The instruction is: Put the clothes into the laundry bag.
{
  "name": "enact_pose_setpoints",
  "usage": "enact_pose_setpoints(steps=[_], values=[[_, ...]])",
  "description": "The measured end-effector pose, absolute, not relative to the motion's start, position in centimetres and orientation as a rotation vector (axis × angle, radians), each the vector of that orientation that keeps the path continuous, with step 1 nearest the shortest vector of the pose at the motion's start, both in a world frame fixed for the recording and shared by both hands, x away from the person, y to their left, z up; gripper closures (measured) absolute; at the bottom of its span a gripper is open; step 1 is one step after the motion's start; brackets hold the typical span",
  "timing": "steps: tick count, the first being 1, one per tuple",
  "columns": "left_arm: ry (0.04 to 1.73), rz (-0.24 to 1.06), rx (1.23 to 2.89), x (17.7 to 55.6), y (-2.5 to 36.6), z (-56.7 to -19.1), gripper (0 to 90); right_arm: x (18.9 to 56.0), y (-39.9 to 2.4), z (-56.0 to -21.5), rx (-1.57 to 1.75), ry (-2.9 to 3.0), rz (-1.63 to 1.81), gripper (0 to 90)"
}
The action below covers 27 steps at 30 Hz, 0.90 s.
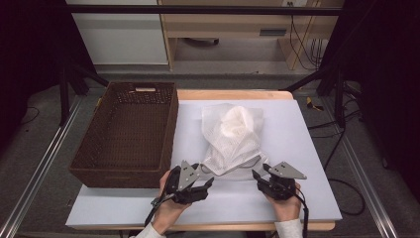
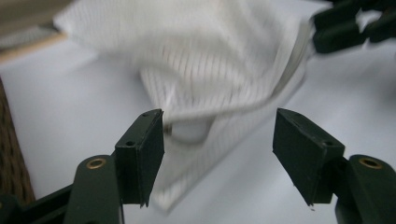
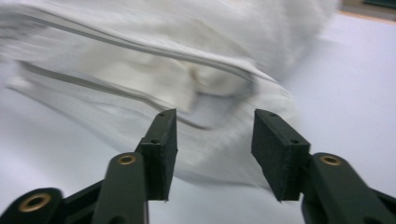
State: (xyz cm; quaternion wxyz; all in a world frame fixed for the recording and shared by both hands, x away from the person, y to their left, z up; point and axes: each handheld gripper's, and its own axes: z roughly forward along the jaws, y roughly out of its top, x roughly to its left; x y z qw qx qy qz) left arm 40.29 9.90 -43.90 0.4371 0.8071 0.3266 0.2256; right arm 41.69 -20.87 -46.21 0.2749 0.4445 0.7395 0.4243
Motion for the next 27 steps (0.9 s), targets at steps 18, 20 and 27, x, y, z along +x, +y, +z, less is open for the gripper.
enact_pose_setpoints(steps=[18,20,27], values=[[1.035,0.539,2.082,45.3,9.4,-48.6,83.2,45.6,-22.9,-48.8,1.376,2.08,1.011,88.2],[1.032,0.541,2.089,45.1,9.5,-48.5,87.2,45.2,-22.7,-48.5,1.353,2.097,0.975,89.4],[0.992,0.483,2.099,42.1,11.5,-47.4,87.4,41.9,-23.2,-47.1,1.327,2.152,1.021,89.6]])
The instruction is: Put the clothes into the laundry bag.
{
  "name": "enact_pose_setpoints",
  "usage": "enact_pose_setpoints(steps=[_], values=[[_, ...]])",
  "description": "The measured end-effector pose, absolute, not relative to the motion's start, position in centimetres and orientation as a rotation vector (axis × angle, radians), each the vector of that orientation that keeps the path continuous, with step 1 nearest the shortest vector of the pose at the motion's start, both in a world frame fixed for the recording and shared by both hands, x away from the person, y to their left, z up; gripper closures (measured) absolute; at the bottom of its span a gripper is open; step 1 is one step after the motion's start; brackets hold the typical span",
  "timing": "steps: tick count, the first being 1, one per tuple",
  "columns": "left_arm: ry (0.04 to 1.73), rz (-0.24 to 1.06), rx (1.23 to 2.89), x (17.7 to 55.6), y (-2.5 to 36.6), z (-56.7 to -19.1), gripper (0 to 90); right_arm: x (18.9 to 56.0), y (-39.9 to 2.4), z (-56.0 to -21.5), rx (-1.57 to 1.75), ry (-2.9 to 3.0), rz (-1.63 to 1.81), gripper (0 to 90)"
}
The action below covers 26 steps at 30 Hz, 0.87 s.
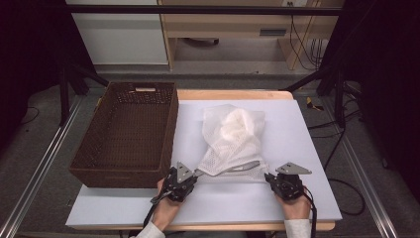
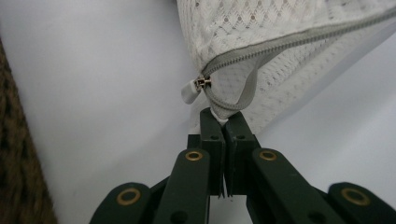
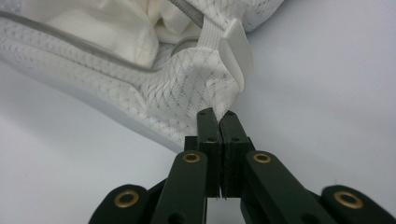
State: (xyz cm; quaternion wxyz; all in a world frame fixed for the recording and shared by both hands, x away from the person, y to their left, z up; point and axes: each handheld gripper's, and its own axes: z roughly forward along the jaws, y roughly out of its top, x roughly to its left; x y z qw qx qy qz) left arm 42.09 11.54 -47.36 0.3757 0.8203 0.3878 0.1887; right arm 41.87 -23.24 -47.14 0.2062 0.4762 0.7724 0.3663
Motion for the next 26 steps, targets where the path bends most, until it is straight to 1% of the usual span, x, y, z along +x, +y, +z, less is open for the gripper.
enact_pose_setpoints(steps=[2,4,5,6,7,9,11,14,20,26], values=[[0.987,0.431,2.099,41.3,12.3,-47.2,87.2,41.0,-23.3,-47.1,1.327,2.185,1.028,89.4],[0.98,0.429,2.097,40.7,12.7,-47.3,86.8,40.2,-23.3,-47.4,1.334,2.216,1.019,88.4],[0.978,0.428,2.09,40.5,12.9,-47.5,86.2,40.0,-23.3,-47.5,1.326,2.224,1.012,84.7],[0.974,0.424,2.077,40.4,13.0,-47.6,84.8,39.8,-23.3,-47.6,1.323,2.218,1.012,77.7],[0.967,0.43,2.082,40.5,13.0,-47.6,79.5,39.7,-23.3,-47.7,1.323,2.211,1.014,72.8],[0.964,0.439,2.061,40.6,13.2,-47.4,66.2,39.7,-23.5,-47.4,1.303,2.164,1.07,59.9],[0.938,0.407,2.025,40.5,13.5,-47.1,53.7,39.7,-23.8,-46.9,1.275,2.112,1.134,52.3],[0.914,0.434,1.988,39.9,13.7,-46.4,42.4,39.7,-24.0,-46.4,1.256,2.061,1.174,41.0],[0.875,0.427,1.946,39.3,13.9,-45.3,34.8,40.3,-24.8,-45.2,1.262,1.951,1.213,24.0],[0.846,0.45,1.962,39.2,13.9,-45.1,30.9,40.9,-25.4,-43.6,1.277,1.858,1.266,19.7]])
